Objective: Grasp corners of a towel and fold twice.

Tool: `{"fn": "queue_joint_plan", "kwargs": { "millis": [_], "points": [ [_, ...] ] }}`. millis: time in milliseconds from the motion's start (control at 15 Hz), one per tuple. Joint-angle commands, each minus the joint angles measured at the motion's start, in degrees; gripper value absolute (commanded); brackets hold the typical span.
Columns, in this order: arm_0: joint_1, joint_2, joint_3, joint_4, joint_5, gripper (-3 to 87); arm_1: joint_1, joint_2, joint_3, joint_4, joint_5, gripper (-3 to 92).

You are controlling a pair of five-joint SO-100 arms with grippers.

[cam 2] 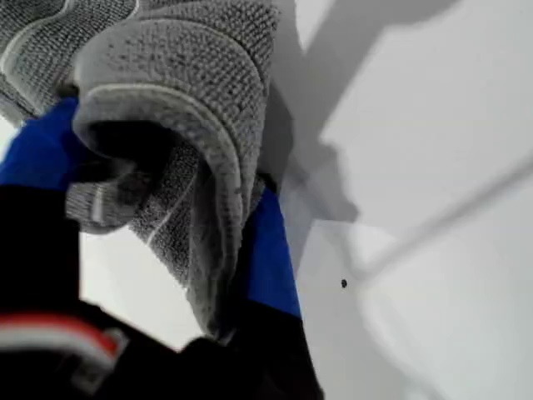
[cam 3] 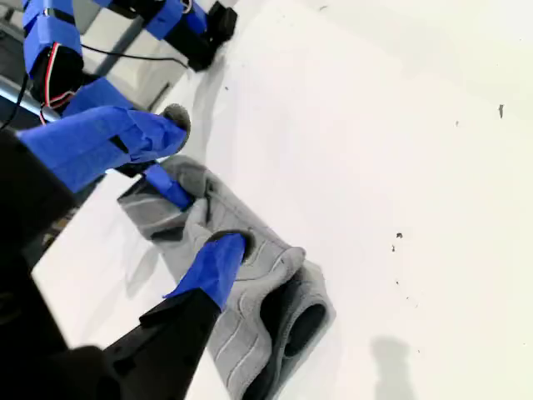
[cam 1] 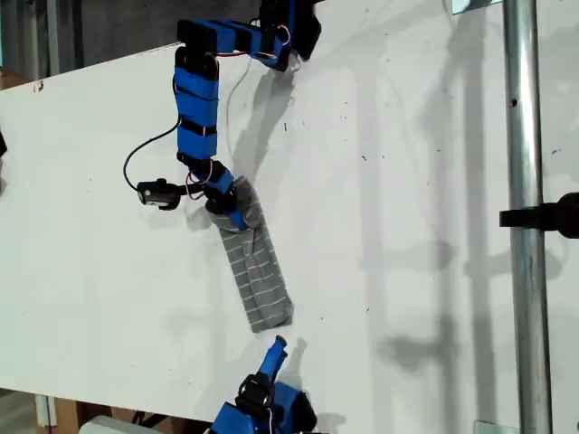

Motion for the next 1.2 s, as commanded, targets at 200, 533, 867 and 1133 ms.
{"fn": "queue_joint_plan", "kwargs": {
  "millis": [200,533,867,1133],
  "points": [
    [1.8,1.6,0.1,-0.4,-1.2,21.5,4.1,5.9,-6.9,30.0,0.0,-0.3],
    [1.5,2.4,0.8,-0.9,-0.4,21.2,4.7,24.6,-5.8,74.4,3.6,-0.3],
    [1.7,3.1,1.1,-1.1,-0.5,20.8,-10.5,20.4,-17.8,46.8,7.6,-0.3],
    [2.2,3.5,1.8,-1.2,-1.1,20.8,-12.1,14.9,-18.3,35.8,10.3,31.6]
  ]
}}
